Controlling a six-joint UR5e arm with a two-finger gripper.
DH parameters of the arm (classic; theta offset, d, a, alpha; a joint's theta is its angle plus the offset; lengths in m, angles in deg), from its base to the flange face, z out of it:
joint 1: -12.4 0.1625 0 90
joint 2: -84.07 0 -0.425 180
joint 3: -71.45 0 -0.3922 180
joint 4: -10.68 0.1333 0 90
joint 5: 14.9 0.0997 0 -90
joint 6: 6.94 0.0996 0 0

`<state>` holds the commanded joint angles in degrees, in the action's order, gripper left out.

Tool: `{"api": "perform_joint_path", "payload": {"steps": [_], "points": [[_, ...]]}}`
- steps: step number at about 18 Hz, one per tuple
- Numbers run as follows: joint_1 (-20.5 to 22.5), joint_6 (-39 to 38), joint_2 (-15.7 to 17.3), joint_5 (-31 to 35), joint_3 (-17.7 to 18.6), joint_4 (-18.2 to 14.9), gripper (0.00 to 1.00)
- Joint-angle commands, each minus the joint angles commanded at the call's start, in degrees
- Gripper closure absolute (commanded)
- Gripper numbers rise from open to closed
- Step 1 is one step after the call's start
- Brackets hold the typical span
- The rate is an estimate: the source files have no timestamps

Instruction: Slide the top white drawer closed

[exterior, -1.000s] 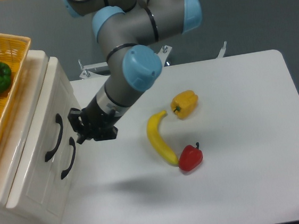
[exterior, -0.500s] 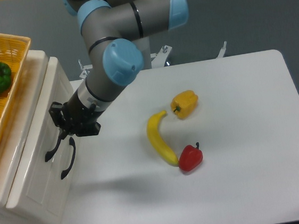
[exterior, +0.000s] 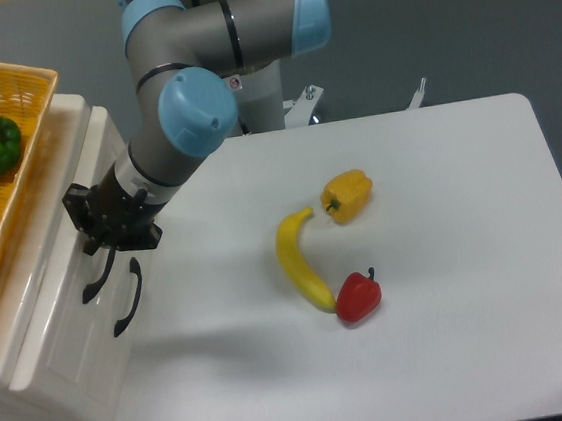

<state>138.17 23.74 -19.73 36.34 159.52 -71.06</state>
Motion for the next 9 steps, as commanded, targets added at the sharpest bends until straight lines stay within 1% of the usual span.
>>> {"api": "perform_joint_path", "payload": {"steps": [6,8,9], "points": [[-0.36,-0.18,0.09,0.09,0.00,0.09,0.94],[0.69,-0.09,0.00,0.61,0.00,0.09,0.93],[1.92,-0.09,-0.17,0.96,0.00,0.17,0.92]]}}
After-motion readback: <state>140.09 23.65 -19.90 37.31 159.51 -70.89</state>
